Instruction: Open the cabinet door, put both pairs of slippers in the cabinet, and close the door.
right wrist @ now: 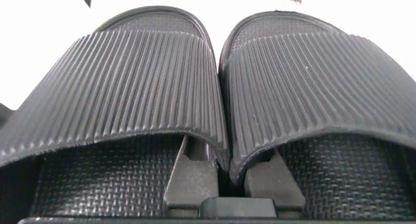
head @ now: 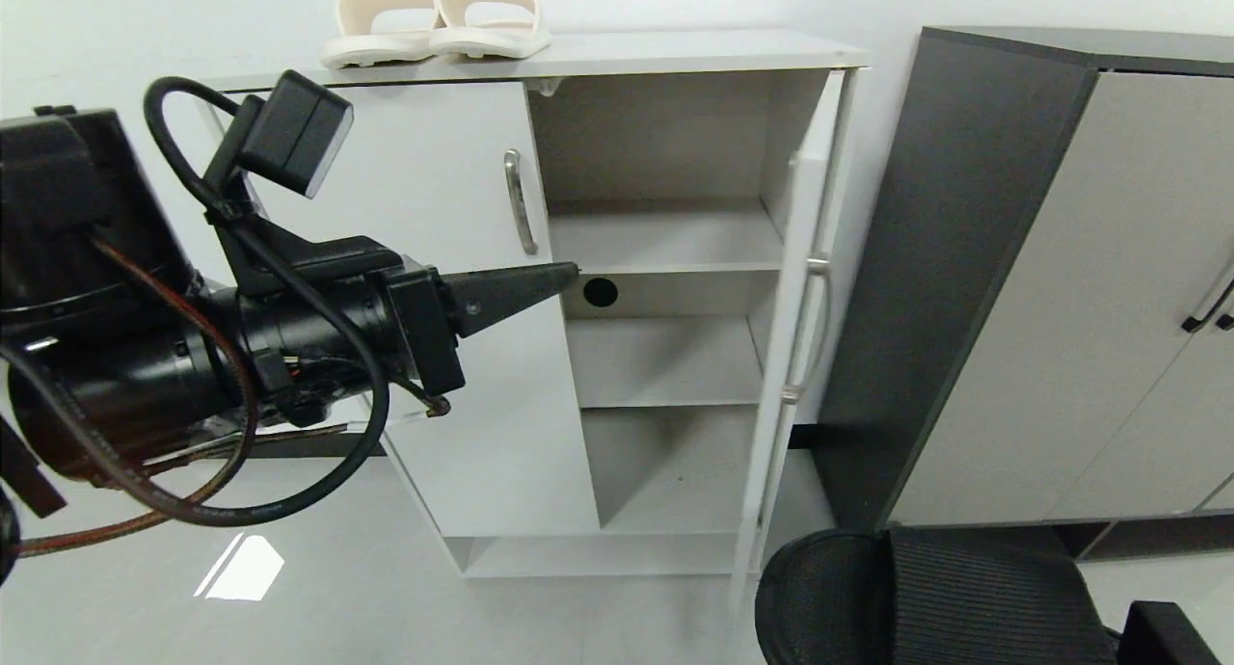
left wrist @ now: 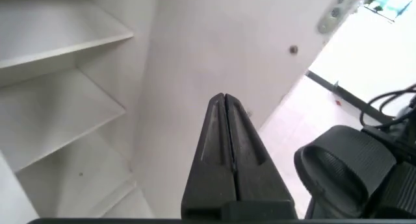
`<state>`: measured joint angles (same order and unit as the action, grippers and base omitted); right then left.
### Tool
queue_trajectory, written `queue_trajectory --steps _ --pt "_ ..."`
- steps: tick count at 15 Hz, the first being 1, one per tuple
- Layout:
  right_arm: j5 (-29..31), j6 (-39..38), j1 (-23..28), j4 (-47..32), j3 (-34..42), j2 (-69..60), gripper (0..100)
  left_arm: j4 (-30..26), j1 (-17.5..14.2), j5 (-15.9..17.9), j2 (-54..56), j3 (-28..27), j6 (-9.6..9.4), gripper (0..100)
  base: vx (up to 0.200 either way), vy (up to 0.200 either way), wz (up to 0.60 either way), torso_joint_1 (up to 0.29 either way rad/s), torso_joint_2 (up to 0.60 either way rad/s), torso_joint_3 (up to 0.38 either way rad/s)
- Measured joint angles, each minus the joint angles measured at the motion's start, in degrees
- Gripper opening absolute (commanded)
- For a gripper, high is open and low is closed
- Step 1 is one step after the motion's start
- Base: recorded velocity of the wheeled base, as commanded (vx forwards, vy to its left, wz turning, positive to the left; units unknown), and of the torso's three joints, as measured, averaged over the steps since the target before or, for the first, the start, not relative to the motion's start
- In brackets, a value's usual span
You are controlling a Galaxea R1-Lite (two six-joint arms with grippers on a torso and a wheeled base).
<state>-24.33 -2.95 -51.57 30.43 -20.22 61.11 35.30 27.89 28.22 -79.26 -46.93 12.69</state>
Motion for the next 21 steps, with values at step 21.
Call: queue_trajectory --steps 21 --pt "33.80 -12.62 -0.96 -8.56 -18.91 15.21 0 -37.38 -22.09 -56.16 54.69 25.19 -10.02 0 0.000 0.000 0.00 0.000 0.00 0.000"
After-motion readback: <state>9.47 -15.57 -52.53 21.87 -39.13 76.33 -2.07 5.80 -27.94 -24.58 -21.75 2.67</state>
